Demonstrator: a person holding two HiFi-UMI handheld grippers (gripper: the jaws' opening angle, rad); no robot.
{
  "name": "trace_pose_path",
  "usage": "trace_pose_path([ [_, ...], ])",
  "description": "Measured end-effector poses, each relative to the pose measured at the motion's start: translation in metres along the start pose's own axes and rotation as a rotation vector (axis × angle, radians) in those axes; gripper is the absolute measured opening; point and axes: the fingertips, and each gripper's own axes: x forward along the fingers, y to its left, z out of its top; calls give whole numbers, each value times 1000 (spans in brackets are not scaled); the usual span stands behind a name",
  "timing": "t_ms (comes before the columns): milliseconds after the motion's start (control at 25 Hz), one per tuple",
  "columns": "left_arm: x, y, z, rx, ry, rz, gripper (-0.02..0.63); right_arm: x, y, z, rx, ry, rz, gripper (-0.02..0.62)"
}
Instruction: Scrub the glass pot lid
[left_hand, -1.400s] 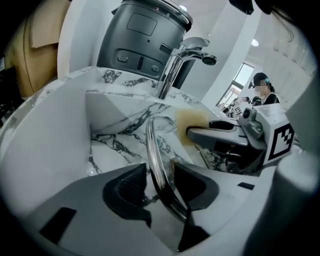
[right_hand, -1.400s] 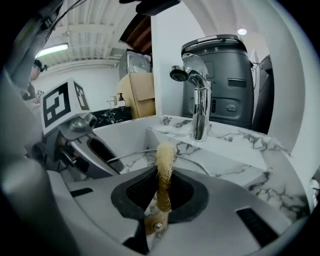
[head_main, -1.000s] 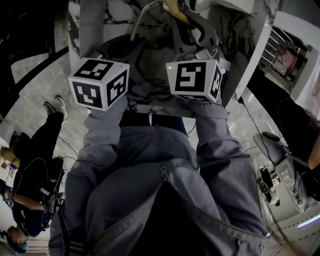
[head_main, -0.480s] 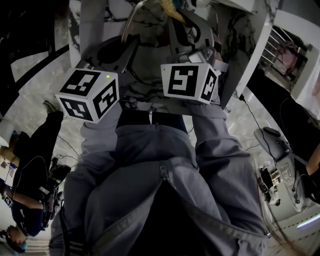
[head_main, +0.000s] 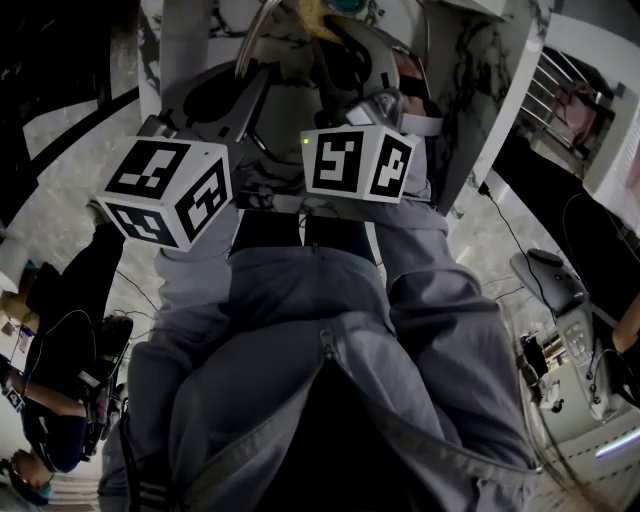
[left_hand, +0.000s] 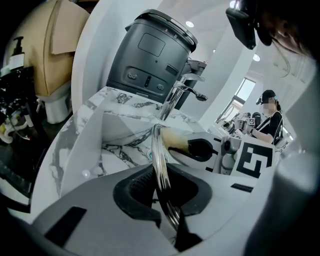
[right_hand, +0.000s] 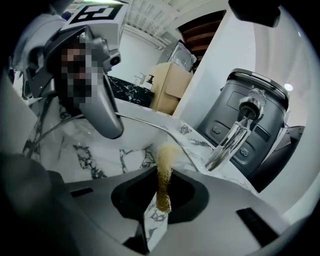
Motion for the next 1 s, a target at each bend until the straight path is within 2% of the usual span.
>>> trace_pose_path([
  [600, -2, 4, -3, -2, 6, 33, 58, -55, 100, -5, -44, 10, 394, 55],
  [1000, -1, 6, -4, 4, 11, 39, 58, -84, 134, 2, 5, 57, 764, 55],
])
